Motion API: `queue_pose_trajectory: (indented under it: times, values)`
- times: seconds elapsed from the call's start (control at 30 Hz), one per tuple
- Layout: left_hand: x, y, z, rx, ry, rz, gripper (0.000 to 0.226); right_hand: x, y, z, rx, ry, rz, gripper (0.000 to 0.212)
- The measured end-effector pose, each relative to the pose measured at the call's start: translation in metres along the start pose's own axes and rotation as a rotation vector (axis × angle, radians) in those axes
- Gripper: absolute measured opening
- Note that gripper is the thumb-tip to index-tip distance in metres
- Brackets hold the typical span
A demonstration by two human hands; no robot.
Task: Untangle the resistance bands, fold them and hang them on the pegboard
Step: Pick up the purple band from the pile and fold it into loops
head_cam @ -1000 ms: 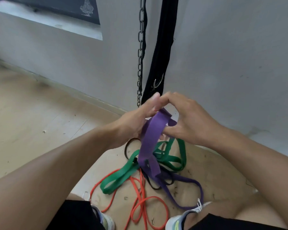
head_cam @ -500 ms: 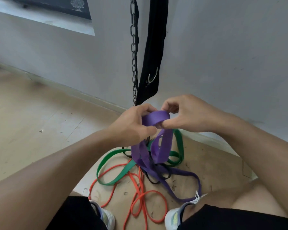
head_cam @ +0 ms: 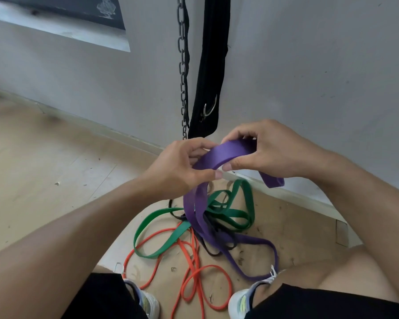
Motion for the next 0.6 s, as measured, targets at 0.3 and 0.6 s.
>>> queue_pose_trajectory:
  times: [0.3,0.6]
  values:
    - [-0.005,0.001,0.007,0.032,0.127,-0.087,0.018,0.022,0.004,-0.006,0.106,0.712,-0.276,0.028]
    - [-0.003,-0.006,-0.004,0.016,0.192,-0.1,0.034,0.018,0.016,-0.037,-0.059,0.672,-0.37,0.052]
Point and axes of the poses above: each hand's wrist, its own y-axis towards the middle knuckle, its own x-axis out of the back of the hand, z = x × y, the point moved 5 cm from there along y, towards the middle knuckle, and after that the axes turned 2 degrees about -z, right-handed, at the moved point
